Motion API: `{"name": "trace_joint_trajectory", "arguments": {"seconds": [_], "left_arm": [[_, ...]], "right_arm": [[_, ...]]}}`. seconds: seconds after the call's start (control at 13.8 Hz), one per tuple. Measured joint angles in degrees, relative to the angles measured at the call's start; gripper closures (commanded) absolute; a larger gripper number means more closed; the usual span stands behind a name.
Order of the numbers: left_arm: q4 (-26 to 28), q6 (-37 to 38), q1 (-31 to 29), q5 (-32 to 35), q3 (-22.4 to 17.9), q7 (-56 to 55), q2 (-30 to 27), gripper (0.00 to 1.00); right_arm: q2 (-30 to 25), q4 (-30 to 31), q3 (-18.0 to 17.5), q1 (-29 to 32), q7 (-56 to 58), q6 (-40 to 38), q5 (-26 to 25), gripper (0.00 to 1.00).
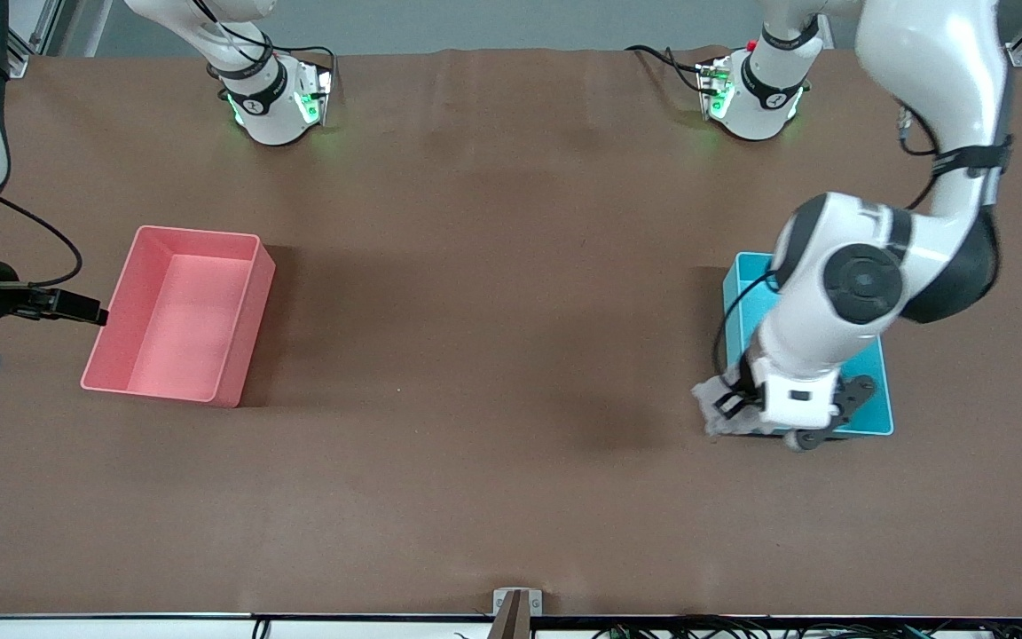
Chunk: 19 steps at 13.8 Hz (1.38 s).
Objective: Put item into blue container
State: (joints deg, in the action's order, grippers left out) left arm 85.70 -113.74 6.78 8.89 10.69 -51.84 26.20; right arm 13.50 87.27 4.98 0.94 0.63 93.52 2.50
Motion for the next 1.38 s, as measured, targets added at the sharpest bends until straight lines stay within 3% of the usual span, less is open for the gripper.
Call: {"name": "trace_joint_trajectory", "arguments": {"seconds": [0.22,0.29,0.36,0.43,0.51,0.87,1.01,1.38], "left_arm": [[9.2,0.2,-8.3,-0.2,0.2,12.5,-5.0,0.99],[11.1,0.1,-9.9,-0.2,0.2,14.3,-5.5,0.93],[12.8,0.0,-11.0,-0.2,0.2,15.2,-5.5,0.78],[14.0,-0.2,-11.7,-0.2,0.3,15.7,-5.4,0.31],[15.1,-0.4,-12.1,-0.2,0.3,15.9,-5.2,0.0],[14.6,-1.7,-12.2,-0.2,0.5,17.4,-5.6,0.0],[10.9,0.5,-12.2,-0.2,0.4,21.5,-7.2,0.0],[-3.6,16.6,-12.1,-0.2,0.8,29.5,-10.1,0.0]], "right_arm": [[-0.4,0.7,0.0,-0.5,0.0,-0.1,0.0,0.0],[-0.9,1.3,0.0,-0.5,0.0,-0.1,0.0,0.0],[-1.5,2.1,0.0,-0.6,0.0,-0.1,0.0,0.0],[-2.1,2.7,0.0,-0.6,0.0,-0.1,-0.1,0.0],[-2.7,3.1,0.0,-0.6,0.0,0.0,-0.2,0.0],[-8.4,7.7,0.1,-0.6,0.0,0.2,-0.3,0.0],[-11.6,9.8,0.1,-0.6,0.0,0.1,-0.3,0.0],[-17.8,13.0,0.1,-0.6,0.0,-0.3,-1.1,0.0]]}}
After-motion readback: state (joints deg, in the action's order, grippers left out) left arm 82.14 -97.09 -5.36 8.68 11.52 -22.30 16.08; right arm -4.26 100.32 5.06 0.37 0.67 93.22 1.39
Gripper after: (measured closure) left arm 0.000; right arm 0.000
